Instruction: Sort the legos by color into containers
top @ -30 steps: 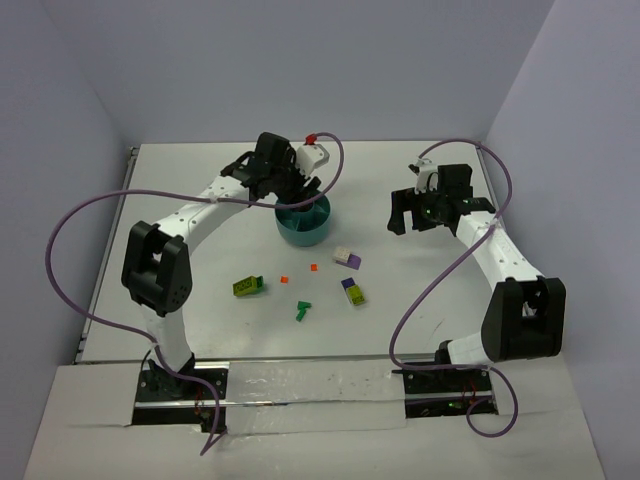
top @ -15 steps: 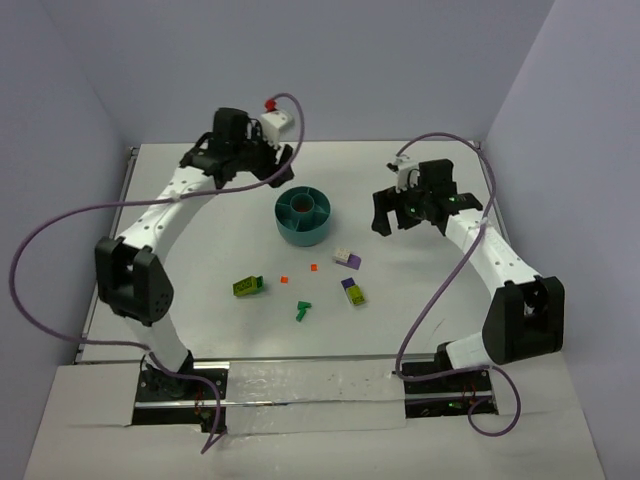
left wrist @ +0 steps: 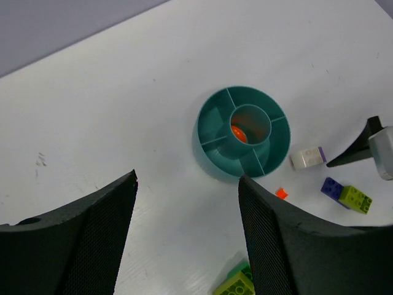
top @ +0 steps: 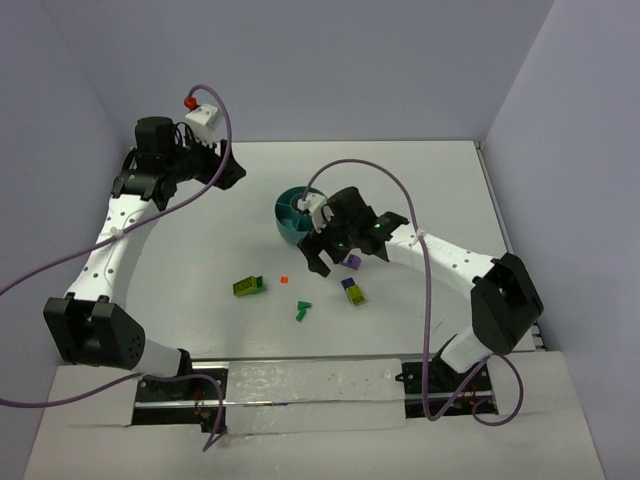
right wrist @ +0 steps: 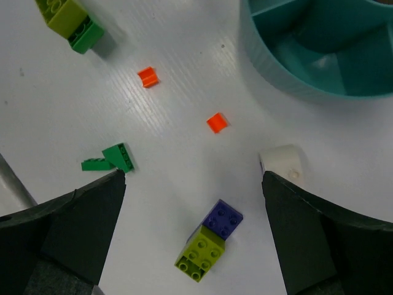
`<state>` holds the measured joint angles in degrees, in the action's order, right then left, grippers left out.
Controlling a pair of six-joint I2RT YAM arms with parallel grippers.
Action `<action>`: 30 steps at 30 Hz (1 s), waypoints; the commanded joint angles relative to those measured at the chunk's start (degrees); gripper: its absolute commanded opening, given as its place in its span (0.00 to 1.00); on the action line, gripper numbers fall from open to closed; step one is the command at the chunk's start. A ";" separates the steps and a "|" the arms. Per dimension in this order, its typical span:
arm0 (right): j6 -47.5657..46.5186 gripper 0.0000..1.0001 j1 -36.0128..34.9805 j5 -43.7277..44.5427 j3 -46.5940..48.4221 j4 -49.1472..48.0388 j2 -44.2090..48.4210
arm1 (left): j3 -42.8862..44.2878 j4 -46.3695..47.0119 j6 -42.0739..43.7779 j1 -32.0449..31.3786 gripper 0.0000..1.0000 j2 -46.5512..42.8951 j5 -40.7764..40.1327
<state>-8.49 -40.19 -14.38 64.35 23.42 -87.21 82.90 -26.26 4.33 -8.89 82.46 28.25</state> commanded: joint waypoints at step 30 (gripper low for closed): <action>-54.09 0.51 1.08 -13.80 17.16 15.31 -23.09 | -4.73 -1.32 5.43 0.98 0.74 -3.20 11.94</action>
<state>-60.67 -39.34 -29.28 79.80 36.74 -109.68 77.89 -27.79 8.07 -7.94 81.14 39.70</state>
